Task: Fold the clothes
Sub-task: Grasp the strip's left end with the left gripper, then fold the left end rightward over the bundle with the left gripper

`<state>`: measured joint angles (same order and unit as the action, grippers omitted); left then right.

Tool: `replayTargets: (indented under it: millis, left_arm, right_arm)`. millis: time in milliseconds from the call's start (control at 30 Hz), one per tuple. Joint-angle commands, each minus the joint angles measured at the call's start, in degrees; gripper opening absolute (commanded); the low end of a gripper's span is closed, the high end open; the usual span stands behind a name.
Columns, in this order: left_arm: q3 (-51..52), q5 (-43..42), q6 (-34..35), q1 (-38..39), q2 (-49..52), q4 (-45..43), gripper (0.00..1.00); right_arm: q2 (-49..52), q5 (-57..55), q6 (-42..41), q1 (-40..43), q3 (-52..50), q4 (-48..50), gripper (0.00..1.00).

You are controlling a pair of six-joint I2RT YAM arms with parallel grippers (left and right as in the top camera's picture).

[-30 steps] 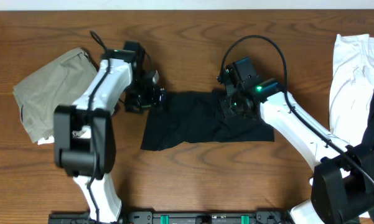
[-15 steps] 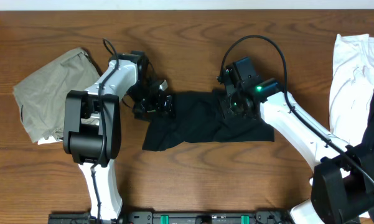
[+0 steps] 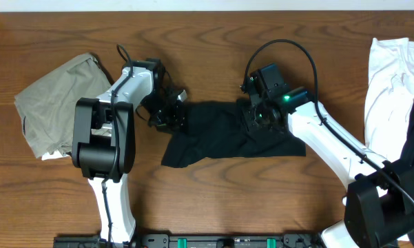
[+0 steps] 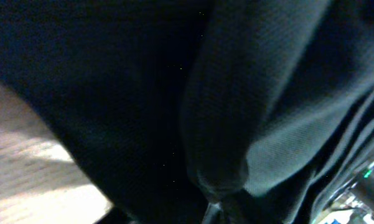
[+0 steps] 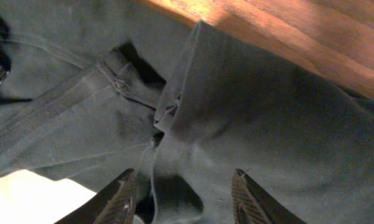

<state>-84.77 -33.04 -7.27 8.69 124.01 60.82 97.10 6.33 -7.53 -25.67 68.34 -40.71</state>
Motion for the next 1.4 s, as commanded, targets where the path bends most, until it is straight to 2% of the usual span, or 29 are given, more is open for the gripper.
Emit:
replayTargets:
  millis: [0, 33, 133, 433, 533, 633, 900, 1067, 1167, 1367]
  left_arm:
    - [0.22, -0.87, -0.61, 0.15, 1.16, -0.11, 0.19]
    - [0.22, -0.87, -0.61, 0.11, 1.14, -0.11, 0.11]
    - [0.11, -0.85, -0.39, -0.37, 0.81, -0.09, 0.06]
    - [0.11, -0.46, 0.09, -4.26, -4.35, 0.2, 0.06]
    - [0.11, 3.78, 3.13, -6.69, -7.19, 0.22, 0.06]
    - [0.09, 4.35, 3.48, -9.53, -10.51, 0.35, 0.06]
    - [-1.25, 4.09, 4.59, -14.95, -19.71, 0.37, 0.06]
    - [-2.64, 1.88, 5.38, -14.6, -23.63, 0.33, 0.07]
    - [-3.3, -0.24, 8.15, -13.49, -24.85, 0.35, 0.07]
    - [-3.34, -5.35, 13.07, -7.39, -25.38, -0.98, 0.07]
  right_arm:
    - [0.33, -0.55, -0.79, 0.26, 0.17, -0.04, 0.47]
    - [0.33, -0.57, -0.79, 0.26, 0.17, -0.04, 0.47]
    - [0.31, -0.57, -0.76, 0.26, 0.17, -0.07, 0.47]
    - [-2.34, -3.58, -0.81, 1.55, 1.01, -0.61, 0.46]
    - [-5.55, -4.31, -2.16, 3.98, 1.46, -0.92, 0.48]
    - [-7.78, -5.25, -4.68, 7.74, 1.46, -2.08, 0.49]
    - [-4.2, -4.79, -4.66, 15.32, 0.48, -6.1, 0.48]
    - [0.44, -4.35, -4.68, 15.47, -0.04, -6.51, 0.48]
    - [2.75, -2.73, -4.68, 15.47, -0.17, -6.51, 0.47]
    - [4.39, -2.21, -4.68, 15.47, -0.31, -6.47, 0.45]
